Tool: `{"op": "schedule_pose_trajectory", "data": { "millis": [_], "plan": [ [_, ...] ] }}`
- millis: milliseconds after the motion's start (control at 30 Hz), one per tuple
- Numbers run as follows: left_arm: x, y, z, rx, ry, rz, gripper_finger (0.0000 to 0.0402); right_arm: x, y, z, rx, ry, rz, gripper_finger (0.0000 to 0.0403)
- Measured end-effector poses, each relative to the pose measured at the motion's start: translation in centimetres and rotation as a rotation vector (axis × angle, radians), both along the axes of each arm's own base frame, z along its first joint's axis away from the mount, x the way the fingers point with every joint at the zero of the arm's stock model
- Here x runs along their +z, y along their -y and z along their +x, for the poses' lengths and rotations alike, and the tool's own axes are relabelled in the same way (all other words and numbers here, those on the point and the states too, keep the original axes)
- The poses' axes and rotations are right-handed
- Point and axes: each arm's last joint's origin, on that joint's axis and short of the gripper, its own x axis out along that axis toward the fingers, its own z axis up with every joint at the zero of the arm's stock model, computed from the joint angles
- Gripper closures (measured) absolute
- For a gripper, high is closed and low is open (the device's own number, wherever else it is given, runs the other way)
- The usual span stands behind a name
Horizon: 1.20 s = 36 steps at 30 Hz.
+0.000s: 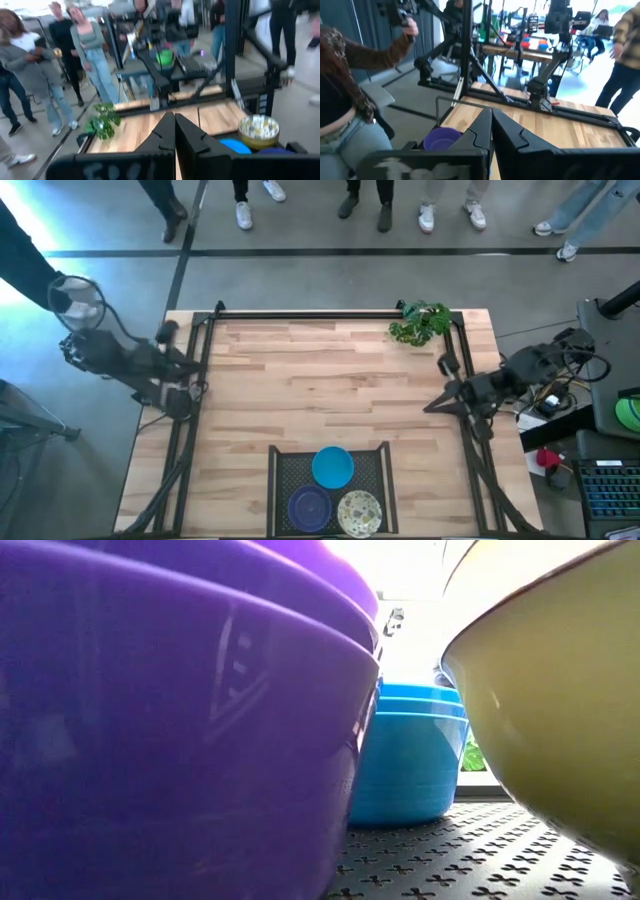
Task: Pick & Place Mini bowls
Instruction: Return to Home Position
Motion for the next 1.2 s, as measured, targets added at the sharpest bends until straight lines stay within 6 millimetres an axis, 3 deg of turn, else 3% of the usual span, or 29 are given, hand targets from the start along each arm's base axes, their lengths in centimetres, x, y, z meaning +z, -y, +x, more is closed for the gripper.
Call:
{"op": "schedule_pose_trajectory", "data": {
  "millis": [800,1200],
  "plan": [
    [-2.2,-2.9,-6.3,-0.01,0.2,-0.066,0.0402,-3.3,5.2,-8.8,-0.087,0.237,0.057,0.0394],
    [-3.0,-3.9,-8.5,-0.027,0.25,-0.084,0.0402,-4.7,6.6,-11.1,-0.138,0.278,0.088,0.0394]
  ]
}}
